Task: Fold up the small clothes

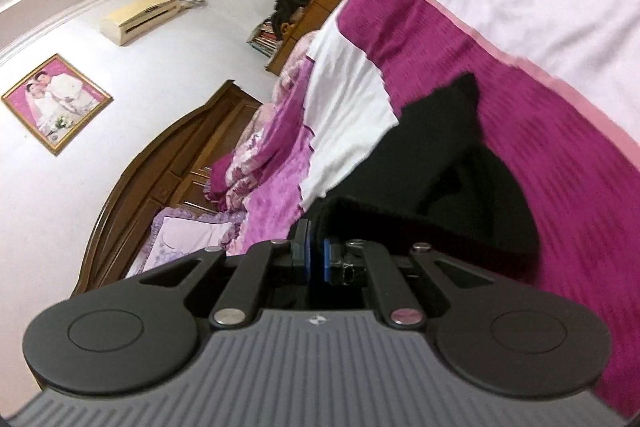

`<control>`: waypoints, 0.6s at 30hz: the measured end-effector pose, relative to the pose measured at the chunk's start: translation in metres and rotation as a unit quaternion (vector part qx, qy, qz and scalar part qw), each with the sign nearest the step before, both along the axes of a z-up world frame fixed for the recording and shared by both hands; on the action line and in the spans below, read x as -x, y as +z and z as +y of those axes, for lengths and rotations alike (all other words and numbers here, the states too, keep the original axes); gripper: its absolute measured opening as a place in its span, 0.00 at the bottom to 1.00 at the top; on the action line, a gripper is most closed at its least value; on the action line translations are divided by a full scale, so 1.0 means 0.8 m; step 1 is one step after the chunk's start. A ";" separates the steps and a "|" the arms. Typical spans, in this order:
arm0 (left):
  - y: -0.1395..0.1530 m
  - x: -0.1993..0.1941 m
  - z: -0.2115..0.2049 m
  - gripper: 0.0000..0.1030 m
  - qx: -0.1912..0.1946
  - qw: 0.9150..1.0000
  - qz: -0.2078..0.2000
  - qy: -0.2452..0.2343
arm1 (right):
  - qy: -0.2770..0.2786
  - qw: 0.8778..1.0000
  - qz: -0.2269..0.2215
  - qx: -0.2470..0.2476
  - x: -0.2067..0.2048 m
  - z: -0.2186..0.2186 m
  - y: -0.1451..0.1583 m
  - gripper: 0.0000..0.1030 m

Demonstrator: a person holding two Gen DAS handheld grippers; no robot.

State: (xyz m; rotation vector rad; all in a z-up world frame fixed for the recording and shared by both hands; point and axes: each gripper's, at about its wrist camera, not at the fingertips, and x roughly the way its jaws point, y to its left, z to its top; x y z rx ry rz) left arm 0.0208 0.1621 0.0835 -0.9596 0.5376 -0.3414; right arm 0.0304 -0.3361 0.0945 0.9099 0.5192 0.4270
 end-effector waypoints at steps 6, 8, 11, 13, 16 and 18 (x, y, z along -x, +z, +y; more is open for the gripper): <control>0.000 -0.052 -0.010 0.07 0.005 1.000 0.010 0.000 | -0.016 1.000 -0.013 0.017 -0.052 -0.005 0.013 0.05; 0.003 -0.068 -0.016 0.07 -0.001 1.000 0.010 -0.001 | -0.026 1.000 -0.007 0.005 -0.069 -0.007 0.008 0.05; 0.010 -0.090 -0.025 0.07 -0.017 1.000 -0.002 0.000 | -0.031 1.000 -0.002 0.004 -0.095 -0.006 0.002 0.05; 0.011 -0.103 -0.026 0.07 -0.032 0.999 -0.010 0.002 | -0.031 0.999 -0.002 0.006 -0.108 -0.005 -0.002 0.05; 0.004 -0.118 -0.021 0.07 -0.028 0.999 -0.006 0.013 | -0.033 0.999 -0.007 -0.008 -0.127 -0.004 -0.016 0.05; -0.001 -0.126 -0.016 0.07 -0.032 0.999 -0.007 0.015 | -0.038 0.999 0.001 -0.017 -0.138 -0.006 -0.028 0.05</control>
